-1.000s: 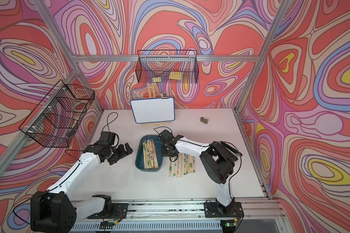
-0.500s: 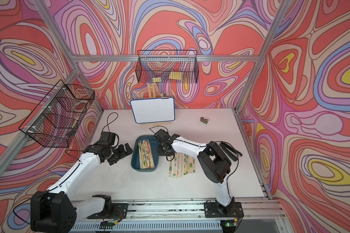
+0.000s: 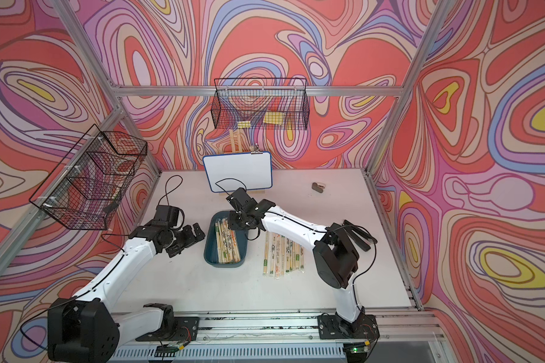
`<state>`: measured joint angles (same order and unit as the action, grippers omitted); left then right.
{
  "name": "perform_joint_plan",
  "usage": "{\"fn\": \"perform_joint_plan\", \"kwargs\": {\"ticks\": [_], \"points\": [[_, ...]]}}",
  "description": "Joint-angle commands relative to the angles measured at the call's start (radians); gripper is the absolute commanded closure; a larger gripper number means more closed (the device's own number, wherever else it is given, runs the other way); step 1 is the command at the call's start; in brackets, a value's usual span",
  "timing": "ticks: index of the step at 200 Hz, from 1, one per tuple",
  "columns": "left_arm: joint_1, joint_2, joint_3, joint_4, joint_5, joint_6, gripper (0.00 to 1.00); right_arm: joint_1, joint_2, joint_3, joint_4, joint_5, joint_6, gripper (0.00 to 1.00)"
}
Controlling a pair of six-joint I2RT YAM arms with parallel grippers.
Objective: Take the paired disposable chopsticks out of the storage box
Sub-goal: Pick up the paired disposable chopsticks from the storage box.
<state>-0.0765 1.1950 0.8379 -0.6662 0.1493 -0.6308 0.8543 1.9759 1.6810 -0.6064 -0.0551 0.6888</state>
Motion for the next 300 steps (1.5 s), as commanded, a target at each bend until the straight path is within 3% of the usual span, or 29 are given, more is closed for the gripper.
{"fn": "perform_joint_plan", "kwargs": {"ticks": [1, 85, 249, 300], "points": [[0.023, 0.002, 0.023, -0.034, -0.032, 0.025, 0.0, 0.025, 0.076, 0.038, -0.004, -0.036, -0.011, 0.75], [0.134, 0.051, 0.051, -0.035, 0.002, 0.039, 0.0, 0.107, 0.251, 0.186, -0.029, -0.054, 0.001, 0.73], [0.153, 0.04, 0.037, -0.018, 0.032, 0.042, 0.0, 0.118, 0.403, 0.288, -0.079, -0.044, -0.008, 0.72], [0.152, 0.041, 0.031, -0.013, 0.039, 0.04, 0.0, 0.118, 0.401, 0.286, -0.081, -0.043, -0.009, 0.87]]}}
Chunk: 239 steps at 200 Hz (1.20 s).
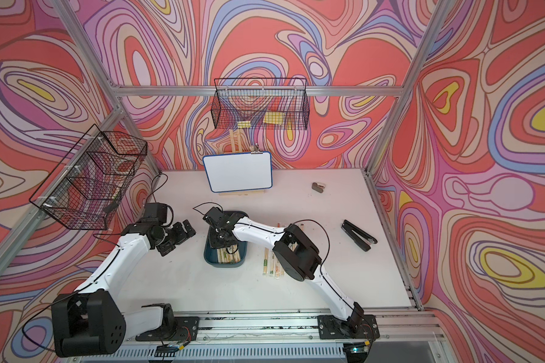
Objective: Take the paired disposable chopsticks out of the storage box
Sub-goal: Pick up the paired disposable chopsticks from the storage box.
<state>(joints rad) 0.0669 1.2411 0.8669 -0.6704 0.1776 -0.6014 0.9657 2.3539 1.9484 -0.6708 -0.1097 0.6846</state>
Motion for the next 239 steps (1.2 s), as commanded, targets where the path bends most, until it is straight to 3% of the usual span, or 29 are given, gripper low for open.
{"fn": "perform_joint_plan", "kwargs": {"ticks": [1, 58, 175, 239], "points": [[0.009, -0.005, 0.002, -0.009, 0.011, 0.01, 0.0, 0.007, 0.023, 0.018, -0.016, 0.012, -0.004, 0.87], [0.01, -0.005, 0.0, -0.005, 0.015, 0.008, 0.0, 0.007, 0.012, 0.011, -0.019, 0.012, -0.006, 1.0], [0.01, -0.009, 0.001, 0.002, 0.045, 0.006, 0.0, -0.015, -0.162, -0.032, -0.011, 0.07, -0.005, 1.0], [0.01, -0.036, 0.005, -0.002, 0.086, 0.008, 0.0, -0.083, -0.305, -0.159, 0.038, 0.068, 0.009, 1.0]]}}
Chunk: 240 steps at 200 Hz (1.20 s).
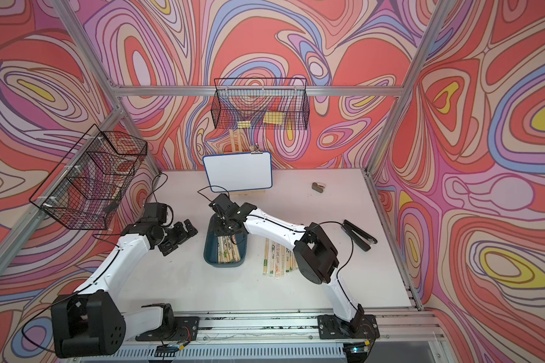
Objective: Take the paired disposable chopsticks out of the storage box
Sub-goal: Pick up the paired disposable chopsticks from the storage box, then place the paired disposable chopsticks at the center of the board.
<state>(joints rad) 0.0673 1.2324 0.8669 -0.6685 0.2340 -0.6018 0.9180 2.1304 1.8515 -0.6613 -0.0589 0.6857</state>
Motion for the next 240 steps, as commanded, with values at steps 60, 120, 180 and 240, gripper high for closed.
{"fn": "perform_joint_plan", "kwargs": {"ticks": [60, 120, 180, 240], "points": [[-0.005, -0.059, 0.016, -0.02, 0.081, -0.003, 0.0, -0.129, -0.248, -0.277, 0.062, 0.033, 0.022, 1.0], [-0.061, -0.076, 0.018, -0.022, 0.071, -0.028, 0.0, -0.147, -0.287, -0.431, 0.076, 0.035, 0.053, 1.0], [-0.081, -0.077, 0.008, -0.015, 0.059, -0.042, 0.0, -0.145, -0.265, -0.554, 0.148, 0.007, 0.107, 1.0], [-0.086, -0.076, -0.001, -0.014, 0.053, -0.043, 0.0, -0.146, -0.236, -0.612, 0.145, 0.007, 0.117, 1.0]]}}
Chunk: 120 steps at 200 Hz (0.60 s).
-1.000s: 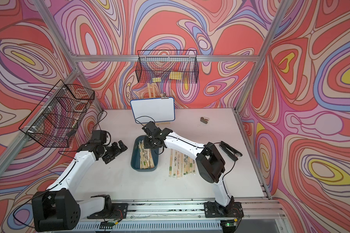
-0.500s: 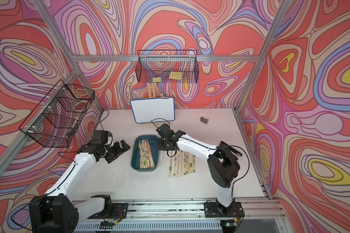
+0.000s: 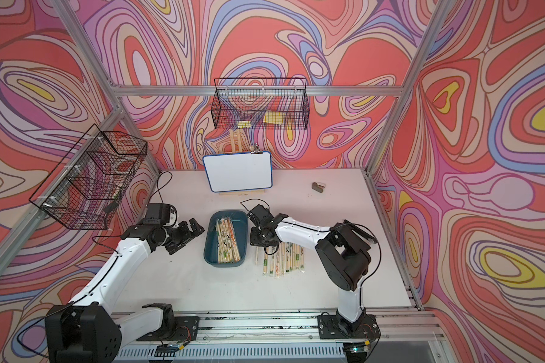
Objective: Take the paired disposable chopsticks out of the storage box
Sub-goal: Place the paired disposable chopsticks at the center of the board.
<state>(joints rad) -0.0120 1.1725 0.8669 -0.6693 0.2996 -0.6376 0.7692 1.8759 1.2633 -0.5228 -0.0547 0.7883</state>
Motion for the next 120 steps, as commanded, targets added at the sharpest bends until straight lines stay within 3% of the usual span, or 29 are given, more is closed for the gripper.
{"fn": "perform_joint_plan", "kwargs": {"ticks": [1, 120], "points": [[-0.006, -0.018, -0.001, -0.013, -0.013, -0.008, 0.0, 0.002, 0.018, -0.024, 0.006, 0.003, 0.014, 1.0], [-0.009, -0.019, -0.019, 0.002, -0.013, -0.014, 0.0, 0.003, 0.032, -0.048, -0.016, 0.007, 0.019, 1.0]]}}
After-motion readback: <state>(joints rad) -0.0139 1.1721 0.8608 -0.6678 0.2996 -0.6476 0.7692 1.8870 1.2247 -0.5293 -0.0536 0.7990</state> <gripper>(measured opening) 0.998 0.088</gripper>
